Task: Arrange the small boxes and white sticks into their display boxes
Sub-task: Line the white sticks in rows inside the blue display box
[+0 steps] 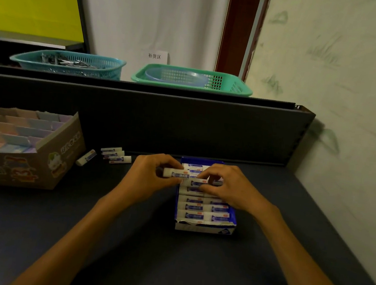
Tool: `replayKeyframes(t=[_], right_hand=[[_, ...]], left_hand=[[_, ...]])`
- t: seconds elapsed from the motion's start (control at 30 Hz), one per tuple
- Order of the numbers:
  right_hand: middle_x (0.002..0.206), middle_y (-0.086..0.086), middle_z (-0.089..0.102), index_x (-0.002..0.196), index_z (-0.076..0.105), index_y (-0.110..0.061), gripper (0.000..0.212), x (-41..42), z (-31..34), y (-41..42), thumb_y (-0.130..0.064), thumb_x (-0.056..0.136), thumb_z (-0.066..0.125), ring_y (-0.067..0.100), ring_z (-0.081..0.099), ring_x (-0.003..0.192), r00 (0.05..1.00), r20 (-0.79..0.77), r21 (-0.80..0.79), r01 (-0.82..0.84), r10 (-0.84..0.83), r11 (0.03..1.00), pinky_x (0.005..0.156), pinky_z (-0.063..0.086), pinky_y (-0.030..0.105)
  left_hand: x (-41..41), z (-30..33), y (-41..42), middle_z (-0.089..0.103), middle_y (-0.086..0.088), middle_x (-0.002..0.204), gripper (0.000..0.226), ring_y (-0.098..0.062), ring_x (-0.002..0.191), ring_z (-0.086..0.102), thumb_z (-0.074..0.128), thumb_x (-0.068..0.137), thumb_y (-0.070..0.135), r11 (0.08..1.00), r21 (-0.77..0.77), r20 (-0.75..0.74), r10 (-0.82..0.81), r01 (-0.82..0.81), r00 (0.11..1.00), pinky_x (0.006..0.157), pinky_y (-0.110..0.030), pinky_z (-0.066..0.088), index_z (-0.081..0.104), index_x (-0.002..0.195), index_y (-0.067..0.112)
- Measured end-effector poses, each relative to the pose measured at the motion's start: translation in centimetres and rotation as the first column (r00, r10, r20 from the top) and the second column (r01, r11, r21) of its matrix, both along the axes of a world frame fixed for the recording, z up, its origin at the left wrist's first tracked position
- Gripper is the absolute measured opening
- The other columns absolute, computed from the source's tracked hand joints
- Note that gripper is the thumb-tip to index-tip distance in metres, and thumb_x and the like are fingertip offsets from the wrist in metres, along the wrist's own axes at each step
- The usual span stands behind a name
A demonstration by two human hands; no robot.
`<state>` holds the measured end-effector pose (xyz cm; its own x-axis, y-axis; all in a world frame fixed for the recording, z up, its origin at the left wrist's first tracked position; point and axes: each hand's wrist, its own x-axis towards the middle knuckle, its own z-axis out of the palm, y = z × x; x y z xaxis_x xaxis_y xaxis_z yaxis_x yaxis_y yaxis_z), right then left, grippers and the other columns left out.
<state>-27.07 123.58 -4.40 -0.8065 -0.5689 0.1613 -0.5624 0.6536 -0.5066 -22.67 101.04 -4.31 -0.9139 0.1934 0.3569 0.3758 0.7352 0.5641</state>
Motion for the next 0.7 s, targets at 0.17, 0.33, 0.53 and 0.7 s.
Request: replayKeyframes(t=[0.17, 0.33, 0.53, 0.7], right_hand=[[0.108, -0.013, 0.055, 0.117, 0.058, -0.023, 0.03, 0.4, 0.6, 1.6, -0.026, 0.088, 0.064, -0.008, 0.053, 0.089, 1.0, 0.005, 0.0, 0.021, -0.021, 1.0, 0.073, 0.043, 0.01], [0.119, -0.003, 0.059, 0.125, 0.057, -0.021, 0.038, 0.9, 0.8, 3.2, -0.027, 0.088, 0.065, 0.001, 0.055, 0.101, 0.998, 0.003, -0.001, 0.059, -0.059, 0.998, 0.076, 0.046, 0.011], [0.109, -0.006, 0.062, 0.111, 0.06, -0.021, 0.027, 1.6, 1.3, 4.5, -0.024, 0.085, 0.068, -0.007, 0.058, 0.092, 0.998, 0.007, -0.061, 0.06, -0.06, 0.996, 0.076, 0.047, 0.006], [0.107, -0.009, 0.062, 0.107, 0.06, -0.023, 0.025, 2.2, 1.1, 4.9, -0.022, 0.084, 0.07, -0.006, 0.059, 0.095, 0.999, 0.014, -0.047, 0.045, -0.045, 0.998, 0.078, 0.046, 0.007]], left_hand=[[0.0, 0.2, 0.5, 0.061, 0.012, 0.109, 0.03, 0.006, 0.096, 0.053, 0.068, 0.081, 0.021, 0.998, -0.042, -0.012, -0.04, 0.04, 0.999, 0.076, -0.005, 0.041, 0.06, 0.11, 0.026], [0.0, 0.2, 1.4, 0.06, 0.009, 0.114, 0.035, 0.001, 0.101, 0.055, 0.067, 0.083, 0.022, 0.997, -0.054, -0.02, -0.064, 0.062, 0.998, 0.077, -0.007, 0.041, 0.059, 0.117, 0.023], [0.0, 0.0, 2.2, 0.061, 0.009, 0.117, 0.035, 0.003, 0.103, 0.052, 0.064, 0.085, 0.025, 0.989, -0.111, -0.001, -0.094, 0.094, 0.996, 0.081, -0.009, 0.044, 0.059, 0.119, 0.025], [0.2, -0.2, 2.9, 0.057, 0.007, 0.121, 0.035, 0.0, 0.108, 0.05, 0.063, 0.087, 0.025, 0.976, -0.167, 0.083, -0.124, 0.136, 0.989, 0.082, -0.01, 0.039, 0.058, 0.121, 0.025]])
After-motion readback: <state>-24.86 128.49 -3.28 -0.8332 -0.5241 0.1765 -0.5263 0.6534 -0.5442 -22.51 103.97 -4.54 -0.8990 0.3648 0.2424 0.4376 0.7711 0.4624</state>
